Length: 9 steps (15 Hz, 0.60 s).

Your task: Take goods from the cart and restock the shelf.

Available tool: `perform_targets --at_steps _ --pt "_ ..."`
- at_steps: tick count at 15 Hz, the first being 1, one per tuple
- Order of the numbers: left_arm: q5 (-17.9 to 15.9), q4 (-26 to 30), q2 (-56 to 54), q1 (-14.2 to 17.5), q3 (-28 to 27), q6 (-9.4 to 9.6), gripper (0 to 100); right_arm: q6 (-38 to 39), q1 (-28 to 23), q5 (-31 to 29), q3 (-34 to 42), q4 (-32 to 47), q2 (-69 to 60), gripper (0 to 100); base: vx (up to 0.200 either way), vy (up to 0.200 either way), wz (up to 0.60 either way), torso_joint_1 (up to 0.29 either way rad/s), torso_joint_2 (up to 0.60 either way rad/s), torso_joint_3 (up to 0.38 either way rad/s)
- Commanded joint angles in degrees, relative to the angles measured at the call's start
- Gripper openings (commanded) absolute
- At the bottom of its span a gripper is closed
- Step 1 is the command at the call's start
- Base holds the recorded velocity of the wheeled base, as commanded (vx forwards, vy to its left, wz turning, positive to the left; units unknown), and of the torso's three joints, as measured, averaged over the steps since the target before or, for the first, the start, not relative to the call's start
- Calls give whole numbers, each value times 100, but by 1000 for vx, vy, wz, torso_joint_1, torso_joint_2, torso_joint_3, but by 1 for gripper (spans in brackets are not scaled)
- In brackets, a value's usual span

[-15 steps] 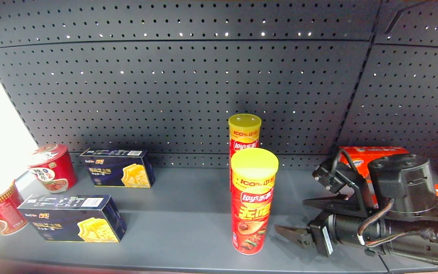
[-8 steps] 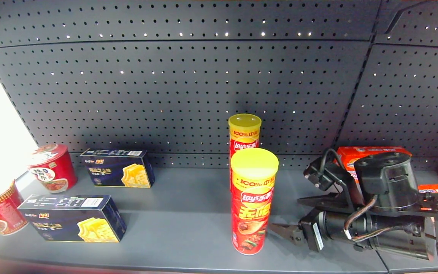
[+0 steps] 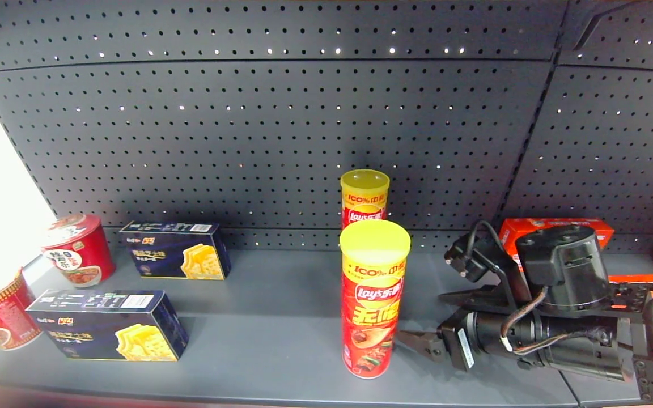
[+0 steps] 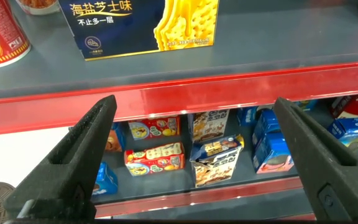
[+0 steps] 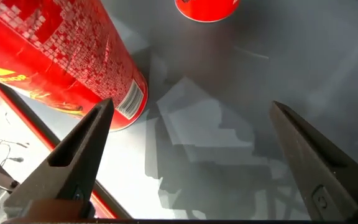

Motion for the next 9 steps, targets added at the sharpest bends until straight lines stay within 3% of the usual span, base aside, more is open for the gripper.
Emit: perform_targets --at_steps 1,9 --pt "4 -1 12 -1 -2 -2 100 -1 18 2 -8 -1 33 100 0 0 0 0 0 0" --pt "4 -1 12 -1 -2 -2 100 17 -184 -16 124 -45 -345 100 0 0 0 0 0 0"
